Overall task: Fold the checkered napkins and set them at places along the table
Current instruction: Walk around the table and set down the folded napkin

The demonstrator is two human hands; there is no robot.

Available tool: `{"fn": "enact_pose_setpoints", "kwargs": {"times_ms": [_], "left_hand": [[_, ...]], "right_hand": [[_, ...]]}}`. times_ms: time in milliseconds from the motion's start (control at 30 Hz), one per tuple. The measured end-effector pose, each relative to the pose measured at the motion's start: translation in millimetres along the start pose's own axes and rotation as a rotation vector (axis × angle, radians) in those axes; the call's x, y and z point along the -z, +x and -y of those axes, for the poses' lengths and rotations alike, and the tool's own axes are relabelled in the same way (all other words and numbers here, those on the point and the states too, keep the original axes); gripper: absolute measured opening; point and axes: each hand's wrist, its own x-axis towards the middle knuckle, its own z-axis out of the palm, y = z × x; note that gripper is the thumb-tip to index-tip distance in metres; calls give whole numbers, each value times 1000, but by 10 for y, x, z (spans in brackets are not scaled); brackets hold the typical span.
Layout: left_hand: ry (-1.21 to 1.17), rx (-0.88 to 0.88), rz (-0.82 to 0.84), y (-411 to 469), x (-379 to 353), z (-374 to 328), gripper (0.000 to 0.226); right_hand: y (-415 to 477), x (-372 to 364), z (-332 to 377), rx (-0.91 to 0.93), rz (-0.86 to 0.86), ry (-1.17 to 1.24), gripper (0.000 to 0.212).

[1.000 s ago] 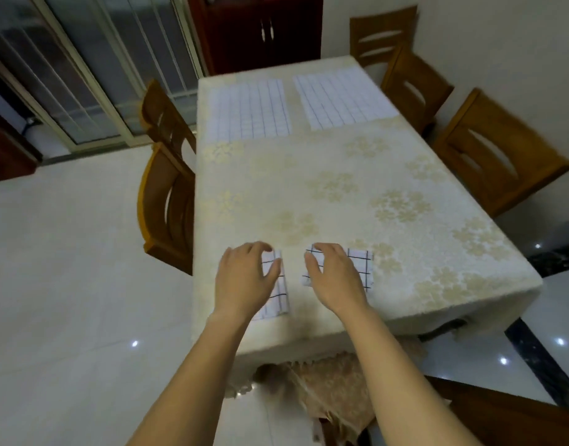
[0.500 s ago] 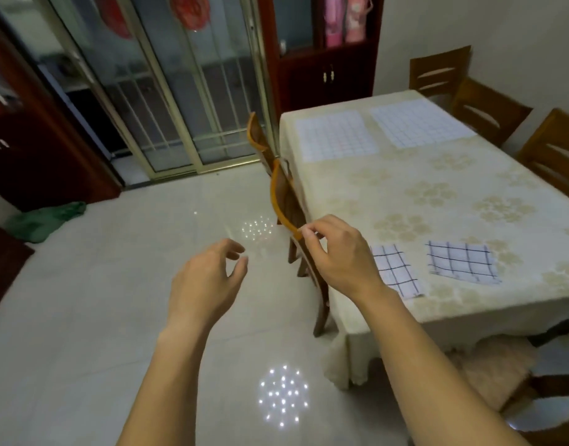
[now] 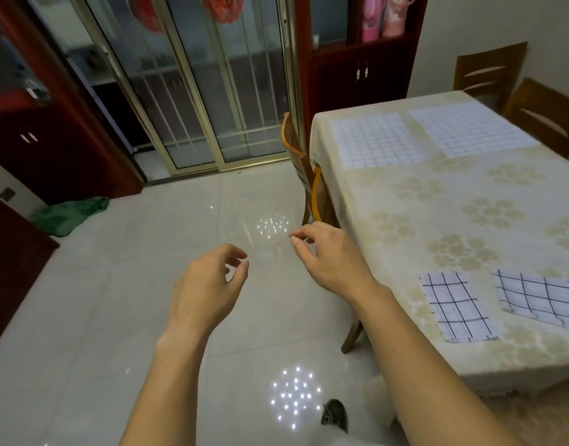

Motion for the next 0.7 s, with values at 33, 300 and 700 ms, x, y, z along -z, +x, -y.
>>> {"fn": "enact_pose_setpoints", "kwargs": {"times_ms": [33, 300, 700], "left_hand": [[3, -8, 3, 143, -18, 18, 8], [8, -83, -57, 1526, -56, 99, 7], [-172, -183, 26, 3211, -465, 476, 7]], "right_hand": [[144, -18, -33, 0, -5, 4, 27], [1302, -165, -238, -24, -48, 56, 27], [2662, -482, -614, -131, -76, -98, 25]]}}
